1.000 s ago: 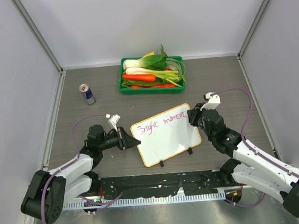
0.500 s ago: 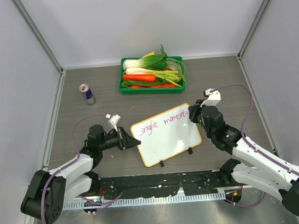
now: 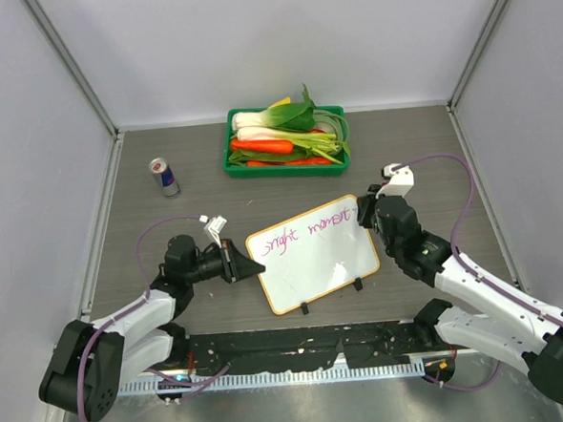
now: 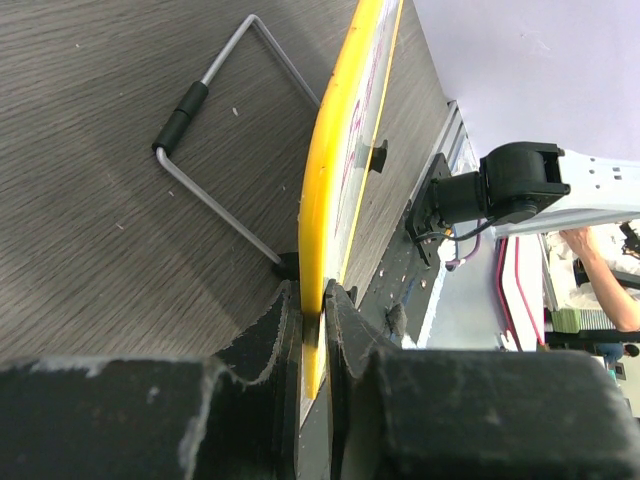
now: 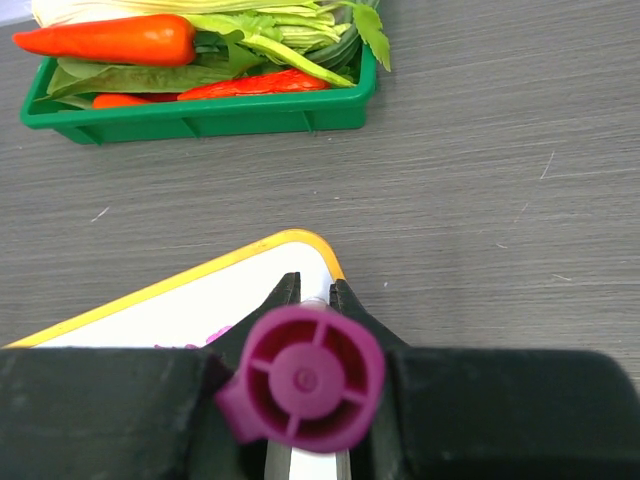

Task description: Write a sentence on the whiteboard

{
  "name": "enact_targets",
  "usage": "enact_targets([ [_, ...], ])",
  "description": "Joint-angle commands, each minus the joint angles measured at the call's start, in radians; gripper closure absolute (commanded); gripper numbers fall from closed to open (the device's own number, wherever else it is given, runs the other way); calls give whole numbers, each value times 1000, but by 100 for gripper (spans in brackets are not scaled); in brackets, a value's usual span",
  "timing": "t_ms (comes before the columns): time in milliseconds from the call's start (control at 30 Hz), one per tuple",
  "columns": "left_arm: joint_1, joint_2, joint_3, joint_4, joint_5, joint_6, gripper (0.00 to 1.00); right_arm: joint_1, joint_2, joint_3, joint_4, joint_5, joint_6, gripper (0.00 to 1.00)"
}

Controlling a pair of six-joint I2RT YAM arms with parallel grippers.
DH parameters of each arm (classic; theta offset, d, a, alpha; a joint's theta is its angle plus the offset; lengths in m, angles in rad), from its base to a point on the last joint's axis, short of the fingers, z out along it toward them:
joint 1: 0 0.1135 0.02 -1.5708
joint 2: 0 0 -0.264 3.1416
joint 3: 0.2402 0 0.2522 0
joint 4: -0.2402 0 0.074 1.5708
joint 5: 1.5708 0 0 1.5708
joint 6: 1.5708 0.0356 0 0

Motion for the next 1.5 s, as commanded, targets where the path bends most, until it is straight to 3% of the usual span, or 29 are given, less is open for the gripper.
enact_targets([
  [0, 1, 8, 4, 5, -16, 38, 100, -7, 19, 41, 44, 37, -13, 99],
  [400, 1, 10, 5, 6, -14, 37, 100, -9, 16, 3, 61, -48, 5, 99],
  [1067, 1, 10, 4, 6, -14, 35, 100, -9, -47, -54, -17, 5, 42, 99],
  [1467, -1, 10, 4, 6, -14, 35, 100, -9, -56, -66, -37, -67, 39, 99],
])
